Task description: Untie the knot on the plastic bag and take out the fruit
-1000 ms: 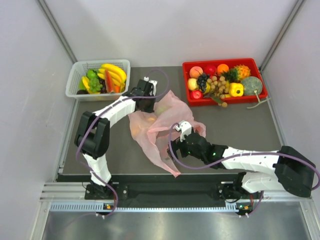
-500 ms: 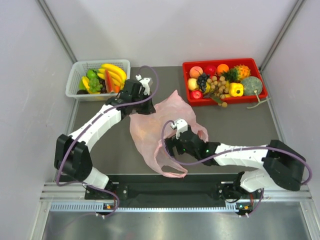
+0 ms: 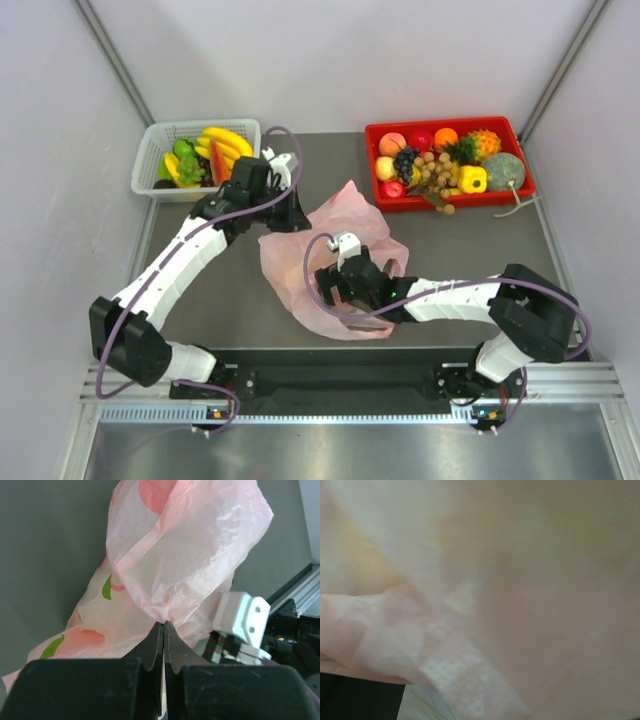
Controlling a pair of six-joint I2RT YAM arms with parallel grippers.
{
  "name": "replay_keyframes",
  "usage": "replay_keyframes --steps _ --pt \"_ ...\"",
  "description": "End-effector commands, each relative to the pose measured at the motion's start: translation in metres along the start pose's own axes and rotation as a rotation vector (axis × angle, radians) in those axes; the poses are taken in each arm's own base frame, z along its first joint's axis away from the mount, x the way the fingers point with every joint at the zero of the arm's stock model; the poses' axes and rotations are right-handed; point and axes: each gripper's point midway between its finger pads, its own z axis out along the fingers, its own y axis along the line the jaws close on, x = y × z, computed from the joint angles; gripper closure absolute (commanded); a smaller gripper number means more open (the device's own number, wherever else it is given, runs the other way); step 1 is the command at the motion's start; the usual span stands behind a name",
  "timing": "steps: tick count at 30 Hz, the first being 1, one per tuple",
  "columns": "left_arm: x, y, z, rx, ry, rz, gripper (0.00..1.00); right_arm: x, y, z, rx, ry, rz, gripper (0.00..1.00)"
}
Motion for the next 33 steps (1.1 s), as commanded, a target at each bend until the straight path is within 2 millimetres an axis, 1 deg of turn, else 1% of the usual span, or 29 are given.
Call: replay_keyframes --steps 1,4,5,7,9,11,12,13,14,15,16,17,18,19,20,22,23,24,25,26,28,29,31,32,33 --pt "-0.018 -0.025 -0.028 0.053 -0.054 0.017 1.0 -0.037 -0.009 -0.006 0.064 -0.108 0.064 0.0" --pt "-0.015 -0.028 -0.032 0.06 -0.045 0.006 1.0 -0.038 -0.02 -0.018 0.107 -0.115 0.07 0.0" --pt "-0.014 -0.03 -0.032 0.067 -0.043 0.003 1.0 -0.042 -0.022 -0.023 0.11 -0.127 0.074 0.0" --pt "-0.013 -0.036 -0.036 0.097 -0.037 -0.007 1.0 -0.038 -0.029 -0.028 0.138 -0.123 0.07 0.0" --pt "-0.01 -0.035 -0.036 0.091 -0.033 -0.006 1.0 -0.04 -0.034 -0.032 0.154 -0.139 0.066 0.0" --pt "-0.006 -0.026 -0.032 0.056 -0.031 0.003 1.0 -0.043 -0.038 -0.033 0.175 -0.149 0.055 0.0" --pt "0.003 -0.017 -0.025 0.035 -0.006 0.001 1.0 -0.045 -0.041 -0.032 0.191 -0.153 0.051 0.0" --pt "0.008 -0.012 -0.022 0.019 0.006 -0.002 1.0 -0.042 -0.043 -0.029 0.203 -0.138 0.039 0.0" --pt "0.013 -0.007 -0.018 0.009 0.017 -0.008 1.0 -0.047 -0.044 -0.027 0.216 -0.146 0.039 0.0" --pt "0.024 0.001 -0.011 -0.009 0.041 -0.019 1.0 -0.048 -0.046 -0.024 0.228 -0.142 0.037 0.0" --pt "0.024 0.003 -0.008 -0.01 0.03 -0.015 1.0 -0.045 -0.05 -0.019 0.248 -0.129 0.032 0.0" --pt "0.026 0.008 -0.005 -0.027 0.03 -0.017 1.0 -0.051 -0.05 -0.017 0.255 -0.14 0.035 0.0" --pt "0.035 0.015 0.0 -0.039 0.048 -0.026 1.0 -0.053 -0.052 -0.015 0.266 -0.147 0.04 0.0" --pt "0.036 0.017 0.003 -0.044 0.045 -0.026 1.0 -0.052 -0.055 -0.011 0.279 -0.144 0.037 0.0" --pt "0.039 0.02 0.005 -0.05 0.052 -0.03 1.0 -0.061 -0.054 -0.009 0.281 -0.17 0.047 0.01" --pt "0.045 0.027 0.011 -0.071 0.064 -0.032 1.0 -0.064 -0.059 -0.002 0.297 -0.18 0.056 0.0" --pt "0.046 0.031 0.013 -0.085 0.065 -0.03 1.0 -0.071 -0.058 0.0 0.288 -0.193 0.065 0.0" --pt "0.05 0.038 0.016 -0.11 0.073 -0.027 1.0 -0.076 -0.053 0.003 0.256 -0.199 0.072 0.0" --pt "0.052 0.042 0.018 -0.12 0.078 -0.026 1.0 -0.074 -0.053 0.009 0.248 -0.189 0.069 0.0" --pt "0.055 0.045 0.021 -0.131 0.087 -0.026 1.0 -0.082 -0.048 0.011 0.222 -0.196 0.072 0.0" --pt "0.058 0.054 0.023 -0.164 0.091 -0.024 1.0 -0.084 -0.042 0.018 0.194 -0.192 0.059 0.0" --pt "0.06 0.058 0.026 -0.178 0.097 -0.026 1.0 -0.09 -0.035 0.02 0.161 -0.197 0.057 0.0" --pt "0.061 0.062 0.026 -0.195 0.095 -0.032 1.0 -0.089 -0.028 0.027 0.133 -0.186 0.04 0.0" --pt "0.06 0.063 0.026 -0.201 0.093 -0.033 1.0 -0.093 -0.022 0.029 0.101 -0.184 0.033 0.0" --pt "0.056 0.062 0.025 -0.205 0.08 -0.037 1.0 -0.092 -0.021 0.031 0.098 -0.176 0.03 0.01"
